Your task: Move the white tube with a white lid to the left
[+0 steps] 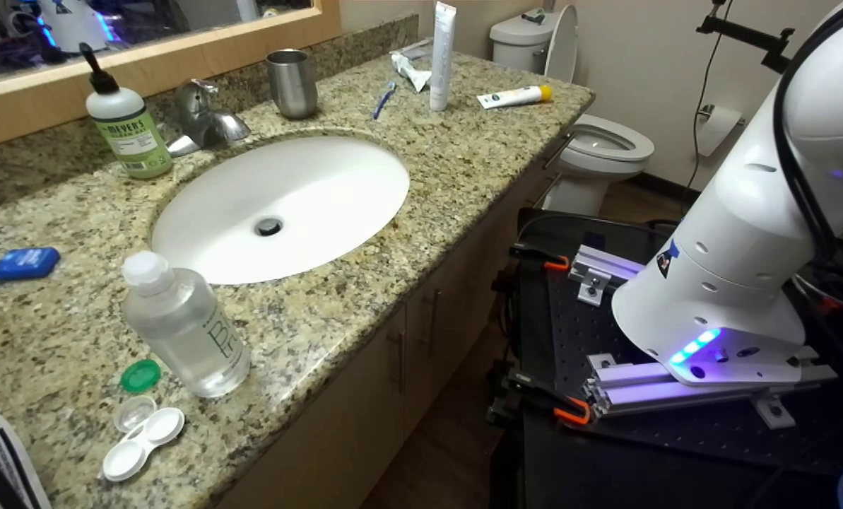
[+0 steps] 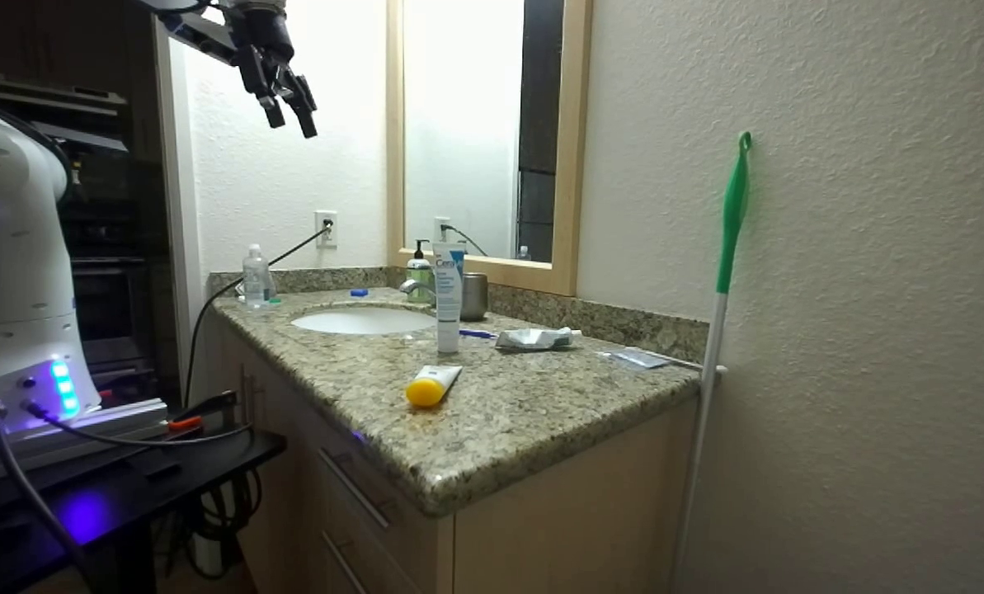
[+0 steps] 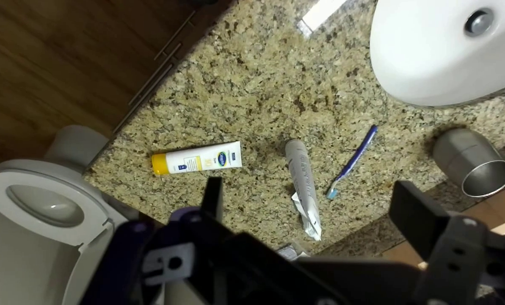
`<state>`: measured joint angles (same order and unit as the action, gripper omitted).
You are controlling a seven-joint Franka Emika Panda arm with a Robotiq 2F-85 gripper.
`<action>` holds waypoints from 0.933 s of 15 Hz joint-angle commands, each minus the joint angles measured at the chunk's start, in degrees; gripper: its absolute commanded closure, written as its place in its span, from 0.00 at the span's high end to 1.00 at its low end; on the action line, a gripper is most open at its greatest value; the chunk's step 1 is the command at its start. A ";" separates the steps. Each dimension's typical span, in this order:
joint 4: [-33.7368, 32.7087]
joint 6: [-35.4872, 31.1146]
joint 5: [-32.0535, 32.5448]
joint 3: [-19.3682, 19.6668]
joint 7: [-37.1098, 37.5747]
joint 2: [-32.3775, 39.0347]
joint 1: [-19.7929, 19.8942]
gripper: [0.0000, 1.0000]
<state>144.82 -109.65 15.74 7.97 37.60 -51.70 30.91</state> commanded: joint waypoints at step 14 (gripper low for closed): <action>1.52 -1.09 1.10 3.55 -8.23 0.22 -2.23 1.00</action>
<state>144.81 -109.65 15.74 7.96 37.60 -51.70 30.91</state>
